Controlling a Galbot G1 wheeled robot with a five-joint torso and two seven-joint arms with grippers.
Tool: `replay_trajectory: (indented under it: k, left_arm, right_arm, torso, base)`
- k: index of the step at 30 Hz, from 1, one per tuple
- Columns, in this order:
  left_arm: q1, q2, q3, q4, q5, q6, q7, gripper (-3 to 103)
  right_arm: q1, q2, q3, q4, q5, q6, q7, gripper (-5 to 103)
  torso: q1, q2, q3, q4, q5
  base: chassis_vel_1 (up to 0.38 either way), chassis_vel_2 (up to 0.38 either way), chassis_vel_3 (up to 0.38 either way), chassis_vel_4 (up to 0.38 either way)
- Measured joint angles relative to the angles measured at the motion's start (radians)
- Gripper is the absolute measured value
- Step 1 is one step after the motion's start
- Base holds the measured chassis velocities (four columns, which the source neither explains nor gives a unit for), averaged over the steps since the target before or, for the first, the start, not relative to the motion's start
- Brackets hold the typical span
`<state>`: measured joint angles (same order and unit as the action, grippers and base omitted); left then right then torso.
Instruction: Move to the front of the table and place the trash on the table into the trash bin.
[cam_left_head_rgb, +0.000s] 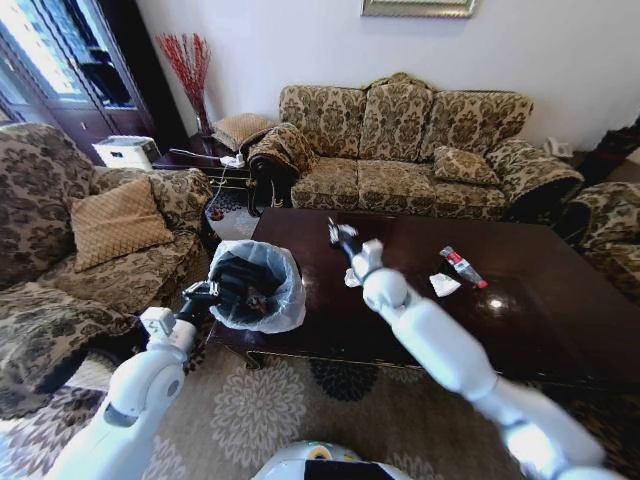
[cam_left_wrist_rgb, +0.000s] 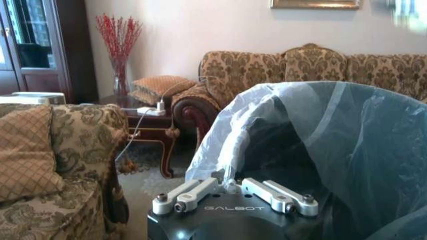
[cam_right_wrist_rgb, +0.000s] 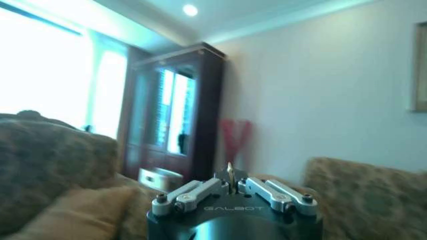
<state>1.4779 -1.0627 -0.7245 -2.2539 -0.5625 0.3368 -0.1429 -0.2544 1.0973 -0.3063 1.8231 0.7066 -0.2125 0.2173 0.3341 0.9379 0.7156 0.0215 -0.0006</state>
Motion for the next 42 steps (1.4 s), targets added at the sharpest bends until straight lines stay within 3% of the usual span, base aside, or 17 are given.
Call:
replay_trajectory:
  k: [1,3,4,6,8,9,13,17,23,25,26,29,30,33,36,42]
  left_arm:
    - [0.0,0.0,0.0,0.0,0.0,0.0,0.0,1]
    - [-0.009,0.007,0.005,0.007,-0.001,0.0,0.0,1]
    - [-0.009,0.007,0.005,0.007,-0.001,0.0,0.0,1]
    - [-0.018,0.014,0.008,0.009,-0.011,0.001,0.0,1]
    - [-0.019,0.016,0.008,0.009,-0.016,0.002,0.0,1]
    - [-0.019,0.019,0.007,0.009,-0.022,0.004,-0.002,1]
    - [-0.016,0.017,0.006,0.009,-0.024,0.004,-0.002,1]
    - [-0.019,0.017,0.003,0.009,-0.028,0.004,-0.002,1]
    - [-0.021,0.019,0.002,0.007,-0.028,0.004,-0.001,1]
    - [-0.02,0.017,0.002,0.007,-0.027,0.004,-0.001,1]
    - [-0.02,0.017,0.002,0.007,-0.027,0.004,-0.001,1]
    - [-0.019,0.012,-0.003,0.015,-0.022,0.004,-0.001,1]
    - [-0.019,0.012,-0.003,0.015,-0.022,0.004,-0.001,1]
    - [-0.019,0.01,-0.011,0.017,-0.021,0.003,-0.001,1]
    - [-0.02,0.008,-0.02,0.017,-0.021,0.002,-0.003,1]
    - [-0.019,0.0,-0.026,0.01,-0.02,0.001,-0.004,1]
  right_arm:
    - [0.0,0.0,0.0,0.0,0.0,0.0,0.0,0]
    - [0.067,0.006,-0.099,0.107,0.123,-0.033,0.046,0]
    - [0.067,0.006,-0.099,0.107,0.123,-0.033,0.046,0]
    - [0.085,0.008,-0.208,0.196,0.217,-0.067,0.067,0]
    - [0.084,0.007,-0.239,0.221,0.235,-0.081,0.064,0]
    - [0.074,-0.012,-0.313,0.258,0.257,-0.143,0.048,0]
    - [0.071,-0.025,-0.357,0.257,0.214,-0.151,0.045,4]
    - [0.07,-0.027,-0.365,0.24,0.179,-0.151,0.048,25]
    - [0.069,-0.023,-0.368,0.221,0.169,-0.149,0.05,42]
    - [0.065,-0.015,-0.349,0.21,0.164,-0.131,0.06,54]
    - [0.065,-0.015,-0.349,0.21,0.164,-0.131,0.06,54]
    - [0.054,-0.003,-0.264,0.177,0.159,-0.103,0.118,70]
    - [0.054,-0.003,-0.264,0.177,0.159,-0.103,0.118,70]
    - [0.026,-0.014,-0.167,0.123,0.166,-0.097,0.14,76]
    - [-0.054,-0.037,-0.025,-0.012,0.228,-0.12,0.149,92]
    - [-0.187,-0.029,0.063,-0.23,0.17,-0.118,0.129,100]
  torso:
    - [0.0,0.0,0.0,0.0,0.0]
    - [0.0,0.0,0.0,0.0003,0.0003]
    - [0.0,0.0,0.0,0.0003,0.0003]
    - [0.0,0.0,0.0,0.0,0.0003]
    - [0.0,0.0,0.0,0.0,0.0007]
    - [0.0,0.0,0.0,-0.0004,0.0008]
    - [0.0,0.0,0.0,-0.0004,0.0007]
    - [0.0,0.0,0.0,-0.0001,0.0006]
    - [0.0,0.0,0.0,-0.0002,0.0007]
    - [0.0,0.0,0.0,-0.0002,0.0007]
    - [0.0,0.0,0.0,-0.0002,0.0007]
    - [0.0,0.0,0.0,0.0001,0.0004]
    - [0.0,0.0,0.0,0.0001,0.0004]
    - [0.0,0.0,0.0,0.0003,0.0005]
    - [0.0,0.0,0.0,-0.0004,0.0009]
    - [0.0,0.0,0.0,-0.0004,0.0012]
  base:
    - [0.0,0.0,0.0,0.0]
    - [0.0,0.0,0.0,0.0]
    - [0.0,0.0,0.0,0.0]
    - [0.0,0.0,0.0,0.0]
    - [0.0,0.0,0.0,0.0]
    - [0.0,0.0,0.0,0.0]
    - [0.0,0.0,0.0,0.0]
    - [0.0,0.0,0.0,0.0]
    - [0.0,0.0,0.0,0.0]
    - [0.0,0.0,0.0,0.0]
    - [0.0,0.0,0.0,0.0]
    - [0.0,0.0,0.0,0.0]
    - [0.0,0.0,0.0,0.0]
    - [0.0,0.0,0.0,0.0]
    - [0.0,0.0,0.0,0.0]
    - [0.0,0.0,0.0,0.0]
